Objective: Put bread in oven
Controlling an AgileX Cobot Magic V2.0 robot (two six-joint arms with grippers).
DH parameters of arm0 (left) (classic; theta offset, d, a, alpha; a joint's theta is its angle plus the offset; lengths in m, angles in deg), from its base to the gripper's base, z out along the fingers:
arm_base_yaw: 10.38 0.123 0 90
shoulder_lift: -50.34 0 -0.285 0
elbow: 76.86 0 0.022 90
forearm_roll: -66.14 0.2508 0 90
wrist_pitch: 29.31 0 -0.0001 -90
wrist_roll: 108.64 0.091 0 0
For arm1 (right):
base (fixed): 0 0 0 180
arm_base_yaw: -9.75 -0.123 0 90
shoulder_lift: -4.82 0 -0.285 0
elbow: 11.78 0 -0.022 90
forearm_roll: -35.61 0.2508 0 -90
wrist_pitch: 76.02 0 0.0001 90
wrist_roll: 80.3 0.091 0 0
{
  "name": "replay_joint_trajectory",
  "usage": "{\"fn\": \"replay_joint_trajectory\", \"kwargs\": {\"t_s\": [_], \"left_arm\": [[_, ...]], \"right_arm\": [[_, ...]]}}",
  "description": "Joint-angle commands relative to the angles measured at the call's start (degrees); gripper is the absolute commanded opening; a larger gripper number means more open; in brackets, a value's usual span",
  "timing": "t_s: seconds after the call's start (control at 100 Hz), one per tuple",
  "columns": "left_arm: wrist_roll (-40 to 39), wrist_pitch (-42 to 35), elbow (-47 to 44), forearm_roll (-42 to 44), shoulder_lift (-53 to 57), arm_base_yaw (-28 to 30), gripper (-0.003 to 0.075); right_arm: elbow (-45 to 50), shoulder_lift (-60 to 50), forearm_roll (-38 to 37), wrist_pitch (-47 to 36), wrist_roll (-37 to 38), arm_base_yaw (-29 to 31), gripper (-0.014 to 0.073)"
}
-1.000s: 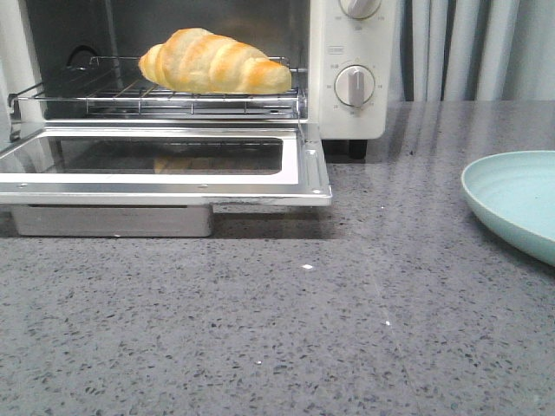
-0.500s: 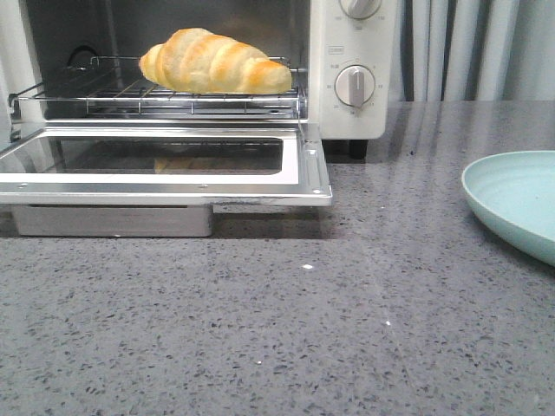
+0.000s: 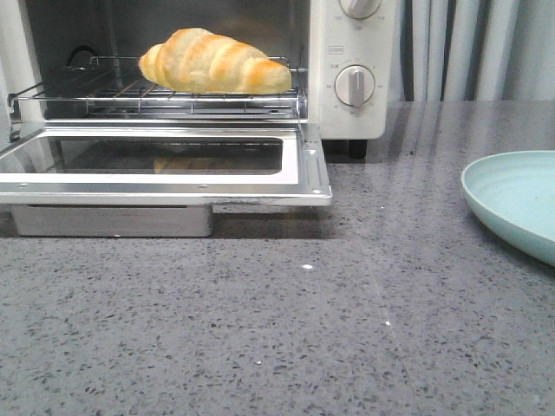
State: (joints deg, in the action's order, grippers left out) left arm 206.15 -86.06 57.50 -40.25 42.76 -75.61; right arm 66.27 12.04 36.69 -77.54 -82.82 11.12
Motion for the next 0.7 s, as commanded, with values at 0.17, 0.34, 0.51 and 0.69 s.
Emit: {"fn": "replay_joint_trajectory", "kwargs": {"t_s": [0.17, 0.34, 0.51, 0.69], "left_arm": [[-11.24, 8.07, -1.09, -0.07, -1.15, -4.05, -0.0020], [-8.86, 14.14, -4.07, -0.07, -1.15, -8.88, -0.0020], [-9.00, 21.30, -4.88, -0.07, -1.15, -13.98, -0.0020], [-18.62, 19.91, -6.21, -0.07, -1.15, -16.52, -0.0020]], "right_arm": [[0.61, -1.38, 0.08, -4.20, -0.51, 0.21, -0.0044], [0.61, -1.38, 0.08, -4.20, -0.51, 0.21, -0.0044], [0.61, -1.38, 0.08, -4.20, -0.51, 0.21, -0.0044], [0.61, -1.38, 0.08, -4.20, -0.51, 0.21, -0.0044]]}}
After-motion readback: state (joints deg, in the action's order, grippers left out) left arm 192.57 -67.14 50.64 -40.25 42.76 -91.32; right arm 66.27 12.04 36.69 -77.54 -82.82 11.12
